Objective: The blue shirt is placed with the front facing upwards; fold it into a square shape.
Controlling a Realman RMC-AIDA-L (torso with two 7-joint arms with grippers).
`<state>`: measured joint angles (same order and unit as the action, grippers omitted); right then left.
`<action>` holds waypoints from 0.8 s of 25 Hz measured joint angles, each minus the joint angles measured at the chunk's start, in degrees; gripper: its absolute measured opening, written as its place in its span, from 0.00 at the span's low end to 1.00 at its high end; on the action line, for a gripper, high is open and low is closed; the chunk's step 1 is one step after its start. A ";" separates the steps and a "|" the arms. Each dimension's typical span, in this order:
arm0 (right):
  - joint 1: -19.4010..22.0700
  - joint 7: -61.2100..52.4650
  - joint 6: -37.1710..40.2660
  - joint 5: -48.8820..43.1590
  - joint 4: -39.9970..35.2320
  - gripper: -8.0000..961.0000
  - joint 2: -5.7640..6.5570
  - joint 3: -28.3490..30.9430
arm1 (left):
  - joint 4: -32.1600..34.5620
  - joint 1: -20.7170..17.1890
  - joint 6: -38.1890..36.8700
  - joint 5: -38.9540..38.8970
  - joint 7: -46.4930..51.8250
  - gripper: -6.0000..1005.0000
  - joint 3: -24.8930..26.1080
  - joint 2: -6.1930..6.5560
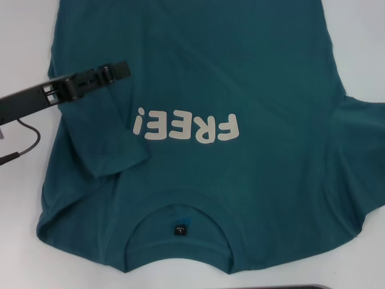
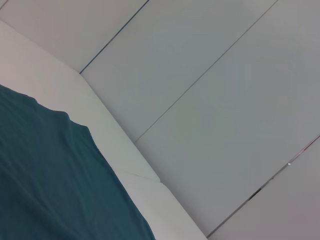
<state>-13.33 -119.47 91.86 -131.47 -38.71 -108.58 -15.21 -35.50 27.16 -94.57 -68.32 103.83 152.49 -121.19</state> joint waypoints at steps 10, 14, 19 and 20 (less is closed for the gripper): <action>-4.08 1.95 6.07 2.86 0.04 0.02 0.11 0.28 | 0.09 0.00 0.17 0.04 -0.23 0.80 -0.01 0.00; -7.25 1.93 7.05 2.77 0.04 0.02 -0.51 -0.28 | 0.08 -0.03 0.23 0.04 -0.34 0.79 -0.01 0.00; -10.94 1.51 7.30 2.49 0.04 0.02 -1.55 -2.43 | 0.08 -0.08 0.34 -0.03 -0.39 0.79 -0.01 0.00; -11.58 1.45 7.25 2.49 0.06 0.02 -1.78 -3.12 | 0.07 -0.08 0.34 -0.05 -0.39 0.79 -0.01 0.00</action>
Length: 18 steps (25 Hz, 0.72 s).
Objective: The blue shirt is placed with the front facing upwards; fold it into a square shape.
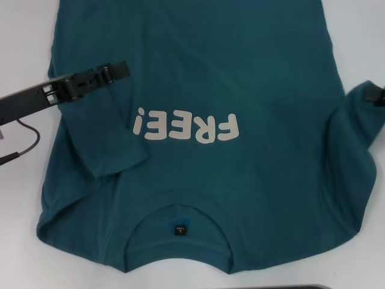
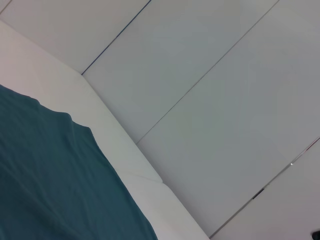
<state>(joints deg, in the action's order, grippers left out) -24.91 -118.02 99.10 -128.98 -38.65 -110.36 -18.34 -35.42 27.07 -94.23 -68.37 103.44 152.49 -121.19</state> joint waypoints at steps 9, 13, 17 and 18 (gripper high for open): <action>-3.65 -0.61 -1.50 -0.11 0.44 0.02 -2.15 -4.15 | 0.00 0.08 0.02 -0.07 0.01 0.79 0.00 0.00; -4.86 -0.73 -2.51 -0.24 0.69 0.02 -2.95 -5.56 | 0.00 0.09 0.04 -0.09 0.00 0.79 0.00 0.00; -5.86 -0.80 -3.68 -0.25 0.76 0.03 -4.03 -7.49 | 0.00 0.08 0.15 -0.03 0.00 0.80 0.00 0.00; -6.08 -0.98 -4.44 -0.25 0.89 0.03 -4.45 -8.55 | 0.00 0.07 0.18 0.00 0.00 0.80 0.00 0.00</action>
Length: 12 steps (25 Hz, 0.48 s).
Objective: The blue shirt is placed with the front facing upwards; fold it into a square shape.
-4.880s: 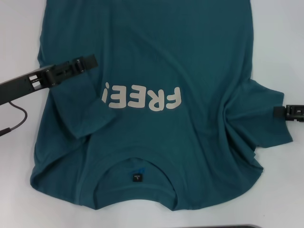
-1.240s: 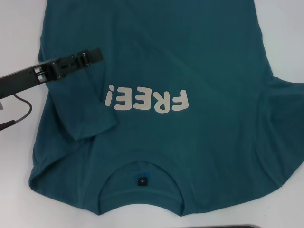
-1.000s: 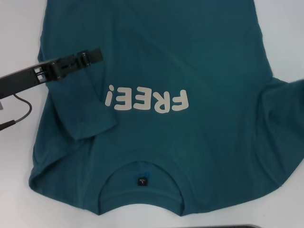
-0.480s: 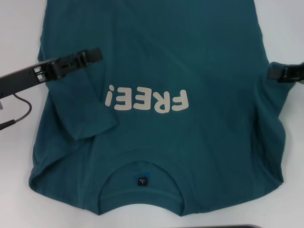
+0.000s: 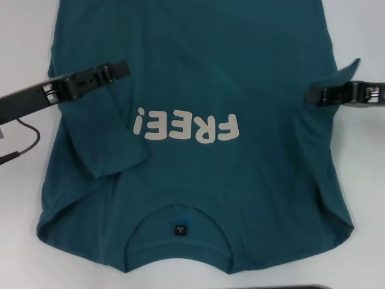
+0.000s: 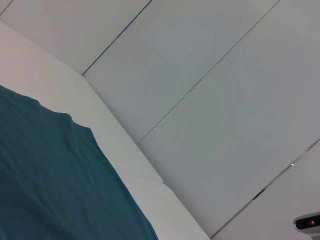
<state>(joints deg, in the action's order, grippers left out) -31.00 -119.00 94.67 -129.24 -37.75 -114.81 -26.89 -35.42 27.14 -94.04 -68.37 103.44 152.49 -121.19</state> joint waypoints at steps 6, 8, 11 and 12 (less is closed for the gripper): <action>-0.22 -0.31 -1.11 0.19 1.36 0.09 -0.33 -0.43 | 0.00 -0.38 0.01 -0.10 0.00 0.80 0.00 0.00; -0.24 -0.25 -1.26 0.31 1.50 0.13 -0.42 -0.20 | 0.00 -0.44 0.01 -0.15 0.00 0.80 0.00 0.00; -0.25 -0.16 -1.32 0.32 1.54 0.19 -0.57 -0.29 | 0.00 -0.47 0.01 -0.15 0.00 0.79 0.00 0.00; -0.16 -0.17 -1.34 0.32 1.54 0.21 -0.52 -0.31 | 0.00 -0.49 0.01 -0.13 0.00 0.79 0.00 0.00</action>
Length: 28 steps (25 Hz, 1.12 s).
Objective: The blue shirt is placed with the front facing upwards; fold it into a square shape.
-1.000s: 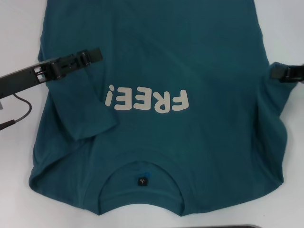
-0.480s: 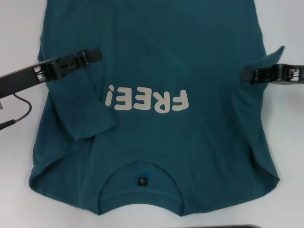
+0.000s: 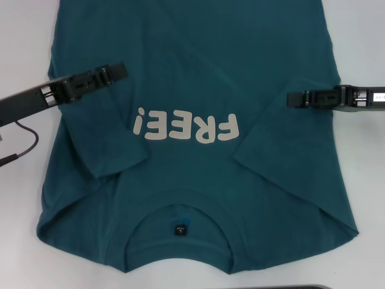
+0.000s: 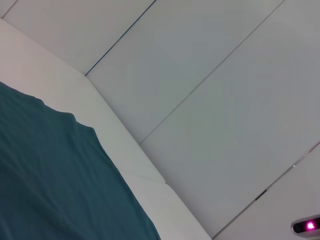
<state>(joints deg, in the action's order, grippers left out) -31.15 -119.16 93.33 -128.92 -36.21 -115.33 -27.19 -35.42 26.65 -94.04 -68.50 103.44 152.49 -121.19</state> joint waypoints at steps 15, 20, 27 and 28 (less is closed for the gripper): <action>4.71 7.15 1.64 6.80 0.00 0.83 1.07 1.38 | -0.21 -0.37 -0.49 -0.04 -0.26 0.79 0.24 -0.10; 6.24 11.40 1.75 12.14 1.16 0.87 1.11 1.59 | -0.34 -1.97 -0.83 0.26 -0.35 0.79 0.03 0.71; 5.39 12.26 1.28 12.89 3.39 0.87 1.27 1.87 | -0.95 -5.14 -3.23 0.74 -0.55 0.79 -0.48 3.18; 5.17 12.32 1.36 12.90 3.41 0.87 1.27 1.82 | -1.14 -5.42 -3.54 1.05 -0.41 0.79 -0.63 3.42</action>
<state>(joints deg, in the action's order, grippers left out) -25.98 -106.84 94.69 -116.02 -32.81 -114.07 -25.37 -36.57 21.23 -97.57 -67.45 103.04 151.87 -117.77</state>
